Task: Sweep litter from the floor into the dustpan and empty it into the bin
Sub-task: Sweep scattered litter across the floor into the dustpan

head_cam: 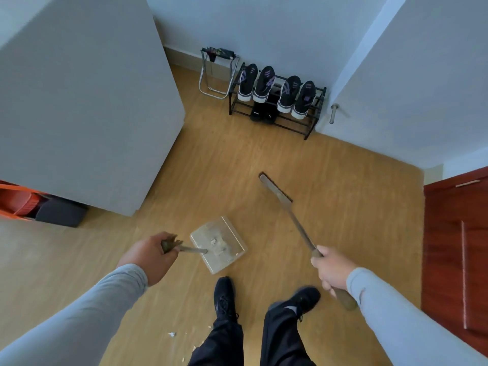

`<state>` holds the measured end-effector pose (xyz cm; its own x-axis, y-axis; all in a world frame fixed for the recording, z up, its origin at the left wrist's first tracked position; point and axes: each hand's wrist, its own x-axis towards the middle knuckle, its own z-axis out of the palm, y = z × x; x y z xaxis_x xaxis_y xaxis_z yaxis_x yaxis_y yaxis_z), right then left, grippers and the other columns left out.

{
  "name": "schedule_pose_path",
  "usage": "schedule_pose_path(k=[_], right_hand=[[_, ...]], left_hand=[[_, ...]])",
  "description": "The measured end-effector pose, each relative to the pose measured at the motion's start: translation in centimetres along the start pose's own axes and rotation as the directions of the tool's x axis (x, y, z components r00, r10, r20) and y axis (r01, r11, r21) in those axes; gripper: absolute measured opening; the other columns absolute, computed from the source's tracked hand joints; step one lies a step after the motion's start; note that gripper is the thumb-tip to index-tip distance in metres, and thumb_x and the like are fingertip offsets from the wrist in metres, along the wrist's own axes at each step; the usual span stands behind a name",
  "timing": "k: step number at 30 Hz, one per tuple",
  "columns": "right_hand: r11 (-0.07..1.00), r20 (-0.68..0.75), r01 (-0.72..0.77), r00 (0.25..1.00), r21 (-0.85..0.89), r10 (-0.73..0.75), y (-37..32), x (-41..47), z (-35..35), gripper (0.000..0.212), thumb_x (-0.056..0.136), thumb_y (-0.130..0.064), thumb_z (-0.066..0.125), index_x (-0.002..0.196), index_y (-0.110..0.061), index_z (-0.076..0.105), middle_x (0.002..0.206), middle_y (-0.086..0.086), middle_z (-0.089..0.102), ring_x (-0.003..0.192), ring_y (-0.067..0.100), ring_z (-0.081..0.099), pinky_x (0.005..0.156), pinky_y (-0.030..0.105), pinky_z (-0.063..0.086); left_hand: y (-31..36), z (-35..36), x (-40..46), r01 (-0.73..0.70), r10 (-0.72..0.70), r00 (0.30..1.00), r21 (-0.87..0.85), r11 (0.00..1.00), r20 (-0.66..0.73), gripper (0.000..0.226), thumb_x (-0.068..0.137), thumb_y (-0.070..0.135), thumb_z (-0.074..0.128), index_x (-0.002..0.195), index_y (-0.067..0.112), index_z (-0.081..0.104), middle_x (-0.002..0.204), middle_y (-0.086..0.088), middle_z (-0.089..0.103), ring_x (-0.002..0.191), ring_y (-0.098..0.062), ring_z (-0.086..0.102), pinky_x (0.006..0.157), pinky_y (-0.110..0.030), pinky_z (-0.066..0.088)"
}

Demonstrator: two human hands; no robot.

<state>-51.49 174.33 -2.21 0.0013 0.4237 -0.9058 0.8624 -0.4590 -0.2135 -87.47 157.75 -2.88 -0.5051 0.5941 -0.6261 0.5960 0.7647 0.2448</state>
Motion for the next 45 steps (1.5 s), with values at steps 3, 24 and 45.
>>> schedule_pose_path(k=[3,24,45], right_hand=[[0.979,-0.011,0.008,1.0,-0.204,-0.011,-1.7,2.7,1.9,0.064,0.099,-0.019,0.04,0.16,-0.021,0.02,0.107,0.008,0.065,0.06,0.019,0.06,0.053,0.027,0.047],[0.985,0.035,-0.02,0.999,-0.174,0.026,-0.4,-3.2,5.9,0.063,0.1,-0.024,0.042,0.159,-0.03,0.019,0.086,-0.001,0.058,0.047,0.017,0.047,0.048,0.026,0.046],[0.993,0.216,-0.11,0.971,0.032,0.101,1.4,-8.9,3.1,0.059,0.103,-0.018,0.049,0.157,-0.02,0.026,0.067,0.007,0.051,0.041,0.013,0.041,0.037,0.022,0.037]], left_hand=[[-0.8,0.9,0.1,0.024,-0.024,1.0,0.031,0.999,-0.001,0.017,0.092,0.047,0.058,0.107,0.04,0.06,0.078,0.011,0.066,0.068,-0.013,0.065,0.066,-0.032,0.059],[-1.2,1.2,0.5,-0.017,0.018,0.999,0.042,0.999,-0.027,0.033,0.095,0.046,0.049,0.126,0.036,0.056,0.087,0.014,0.064,0.073,-0.01,0.063,0.06,-0.025,0.053],[-3.3,1.3,-3.0,-0.031,0.03,0.998,0.004,1.0,0.046,0.039,0.096,0.047,0.047,0.132,0.035,0.054,0.095,0.011,0.066,0.079,-0.012,0.065,0.06,-0.025,0.051]])
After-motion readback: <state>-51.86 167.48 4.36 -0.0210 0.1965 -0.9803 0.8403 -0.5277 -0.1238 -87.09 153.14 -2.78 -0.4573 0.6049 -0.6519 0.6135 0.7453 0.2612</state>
